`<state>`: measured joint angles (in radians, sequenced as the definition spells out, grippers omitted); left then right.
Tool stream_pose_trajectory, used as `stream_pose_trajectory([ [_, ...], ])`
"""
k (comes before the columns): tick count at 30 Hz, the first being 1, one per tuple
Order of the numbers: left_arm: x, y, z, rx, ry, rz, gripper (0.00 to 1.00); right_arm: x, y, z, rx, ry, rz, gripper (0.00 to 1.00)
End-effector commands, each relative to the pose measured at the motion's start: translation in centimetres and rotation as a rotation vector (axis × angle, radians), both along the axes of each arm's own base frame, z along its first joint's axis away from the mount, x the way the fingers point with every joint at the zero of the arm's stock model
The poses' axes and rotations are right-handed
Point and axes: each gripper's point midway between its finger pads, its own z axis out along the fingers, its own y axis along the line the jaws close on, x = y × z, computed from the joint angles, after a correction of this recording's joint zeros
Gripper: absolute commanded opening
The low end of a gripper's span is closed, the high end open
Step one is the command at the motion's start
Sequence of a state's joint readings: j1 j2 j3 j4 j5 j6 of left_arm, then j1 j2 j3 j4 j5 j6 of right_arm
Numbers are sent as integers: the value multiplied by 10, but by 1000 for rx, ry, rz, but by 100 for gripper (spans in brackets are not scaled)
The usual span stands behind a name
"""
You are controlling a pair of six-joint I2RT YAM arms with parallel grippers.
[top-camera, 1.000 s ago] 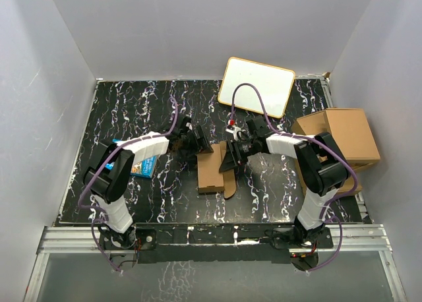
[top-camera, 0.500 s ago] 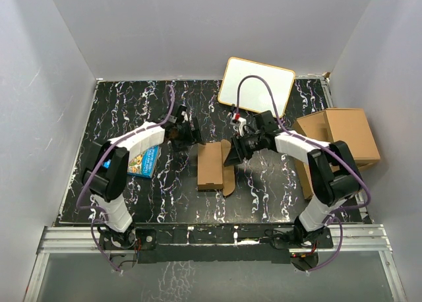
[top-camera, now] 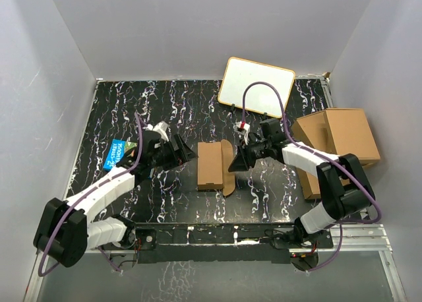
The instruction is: Fold the paper box
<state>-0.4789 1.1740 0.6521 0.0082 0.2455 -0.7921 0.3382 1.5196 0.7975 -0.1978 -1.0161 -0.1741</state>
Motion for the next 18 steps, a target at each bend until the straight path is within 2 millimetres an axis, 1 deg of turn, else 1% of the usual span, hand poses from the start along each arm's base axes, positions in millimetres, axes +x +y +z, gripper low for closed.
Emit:
stream_pose_trajectory([
  [1,-8,-12,18,-165,-28,-3,81,8,8,3,75,40,-53,21],
  [2,-12,-11,14,-167,-14,0,81,8,8,-2,75,70,-65,16],
  [4,-17,-10,5,-161,13,-1,81,8,10,-9,72,127,-80,13],
  [6,-21,-10,-5,-146,38,-1,81,8,12,-19,63,206,-87,12],
  [11,-21,-14,-30,-78,87,-20,81,8,19,-31,51,309,-52,10],
  [13,-20,-20,-38,-69,98,-39,81,9,22,-39,29,327,-50,10],
  [18,-15,-36,-58,-18,147,-85,78,7,30,-47,5,351,-19,10],
])
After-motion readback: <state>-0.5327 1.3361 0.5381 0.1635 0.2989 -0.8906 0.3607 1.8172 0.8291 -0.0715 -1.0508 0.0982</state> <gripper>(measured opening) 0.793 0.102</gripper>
